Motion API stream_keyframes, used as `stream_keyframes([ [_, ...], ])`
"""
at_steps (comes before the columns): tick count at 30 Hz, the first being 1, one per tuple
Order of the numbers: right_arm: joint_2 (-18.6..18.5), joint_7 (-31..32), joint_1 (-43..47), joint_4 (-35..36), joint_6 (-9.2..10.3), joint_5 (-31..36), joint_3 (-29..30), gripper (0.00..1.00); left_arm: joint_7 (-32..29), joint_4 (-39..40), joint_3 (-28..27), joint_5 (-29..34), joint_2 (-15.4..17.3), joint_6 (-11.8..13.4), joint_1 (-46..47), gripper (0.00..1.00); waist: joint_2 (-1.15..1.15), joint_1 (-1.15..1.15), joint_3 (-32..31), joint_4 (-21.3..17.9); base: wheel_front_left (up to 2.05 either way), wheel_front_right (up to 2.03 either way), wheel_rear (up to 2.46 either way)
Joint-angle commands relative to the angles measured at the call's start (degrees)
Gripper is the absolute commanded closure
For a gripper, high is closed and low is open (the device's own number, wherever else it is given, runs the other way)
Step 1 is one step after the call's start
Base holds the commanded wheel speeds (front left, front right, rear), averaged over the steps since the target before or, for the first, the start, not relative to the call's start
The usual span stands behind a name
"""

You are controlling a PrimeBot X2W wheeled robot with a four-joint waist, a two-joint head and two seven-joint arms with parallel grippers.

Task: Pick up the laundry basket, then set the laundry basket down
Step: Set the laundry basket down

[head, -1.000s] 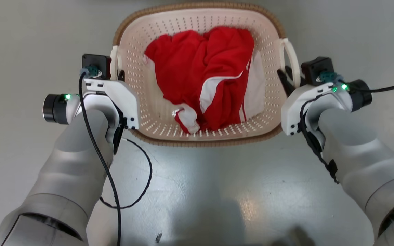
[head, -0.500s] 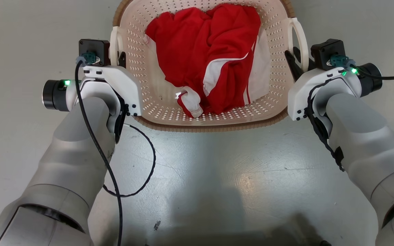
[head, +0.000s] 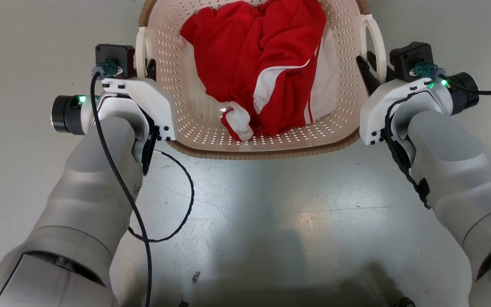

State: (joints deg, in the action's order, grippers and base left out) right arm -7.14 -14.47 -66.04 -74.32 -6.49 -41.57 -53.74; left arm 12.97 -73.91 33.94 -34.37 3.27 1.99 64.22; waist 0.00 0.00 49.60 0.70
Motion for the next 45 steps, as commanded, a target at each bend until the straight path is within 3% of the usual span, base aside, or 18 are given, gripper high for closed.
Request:
stream_keyframes([
  [1,0.92,-0.51,2.62,0.38,-1.00,1.99,-1.19,1.00,1.21,0.87,-0.18,0.28,1.72,-0.13,2.24,1.00,0.00,0.00,0.08,-0.01,0.00,0.00,0.00],
  [21,0.91,-0.52,1.95,0.37,-1.00,4.77,3.07,0.98,1.40,0.31,0.23,-0.67,1.82,0.07,3.11,1.00,0.00,0.00,1.73,-0.33,0.00,0.00,0.00],
  [22,0.68,-0.52,1.81,0.37,-1.00,5.06,3.52,0.61,1.24,0.29,0.26,-0.74,1.79,0.19,3.07,0.82,0.00,0.00,1.83,-0.31,0.00,0.00,0.00],
  [23,0.48,-0.52,1.75,0.37,-1.00,5.50,3.84,0.09,1.12,0.26,0.17,-0.92,1.74,0.34,3.07,0.43,0.00,0.00,1.92,-0.29,0.00,0.00,0.00],
  [24,0.31,-0.52,1.61,0.37,-1.00,5.92,4.31,0.00,1.07,0.24,0.15,-1.02,1.69,0.48,3.07,0.00,0.00,0.00,2.00,-0.27,0.00,0.00,0.00],
  [45,1.38,-0.52,4.28,2.39,-1.00,14.24,14.73,0.00,0.35,0.02,-0.47,-3.46,1.68,1.57,-0.11,0.00,0.00,0.00,-2.80,-1.00,0.00,0.00,0.00],
])
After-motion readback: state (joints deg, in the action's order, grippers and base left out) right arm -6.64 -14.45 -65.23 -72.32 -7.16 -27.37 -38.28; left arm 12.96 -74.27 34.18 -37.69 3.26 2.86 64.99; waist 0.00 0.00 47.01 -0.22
